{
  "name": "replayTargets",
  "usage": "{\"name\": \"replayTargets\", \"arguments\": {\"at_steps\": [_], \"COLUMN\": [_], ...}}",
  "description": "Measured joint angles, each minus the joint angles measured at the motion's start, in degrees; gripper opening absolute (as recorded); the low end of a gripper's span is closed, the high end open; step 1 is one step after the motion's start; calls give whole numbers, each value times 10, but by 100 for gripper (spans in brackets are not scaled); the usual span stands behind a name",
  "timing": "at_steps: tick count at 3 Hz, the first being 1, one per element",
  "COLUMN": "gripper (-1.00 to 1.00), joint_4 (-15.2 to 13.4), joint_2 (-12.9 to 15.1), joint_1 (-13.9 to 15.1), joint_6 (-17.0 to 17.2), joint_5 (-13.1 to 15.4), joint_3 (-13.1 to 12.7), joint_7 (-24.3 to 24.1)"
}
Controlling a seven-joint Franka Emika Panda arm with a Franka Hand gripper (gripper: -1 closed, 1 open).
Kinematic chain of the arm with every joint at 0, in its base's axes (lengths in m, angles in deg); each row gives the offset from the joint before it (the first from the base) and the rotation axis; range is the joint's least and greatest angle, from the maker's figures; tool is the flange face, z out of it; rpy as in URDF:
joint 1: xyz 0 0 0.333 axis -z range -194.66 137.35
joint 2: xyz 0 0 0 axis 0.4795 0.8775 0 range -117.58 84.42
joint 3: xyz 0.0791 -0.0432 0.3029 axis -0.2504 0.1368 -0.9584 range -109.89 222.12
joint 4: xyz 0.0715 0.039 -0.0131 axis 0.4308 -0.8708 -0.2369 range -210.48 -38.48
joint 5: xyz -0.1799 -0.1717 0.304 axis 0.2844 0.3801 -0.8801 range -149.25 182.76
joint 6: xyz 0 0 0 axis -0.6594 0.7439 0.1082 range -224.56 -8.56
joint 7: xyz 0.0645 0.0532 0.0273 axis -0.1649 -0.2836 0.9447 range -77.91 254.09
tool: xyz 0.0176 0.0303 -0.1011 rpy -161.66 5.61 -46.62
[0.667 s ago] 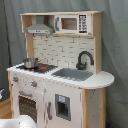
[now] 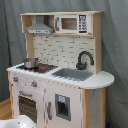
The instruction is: Play with the kitchen
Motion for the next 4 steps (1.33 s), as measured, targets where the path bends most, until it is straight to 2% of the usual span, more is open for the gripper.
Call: {"name": "replayTargets", "arguments": {"at_steps": [1,4], "gripper": [100,100], "joint_4": [0,-12], "joint_2": [-1,-7], "joint_1": [-4,25], "joint_6": [18,17], "joint_5": [0,1], "joint_3": [-7,-39], "joint_7": [-59,-244]}}
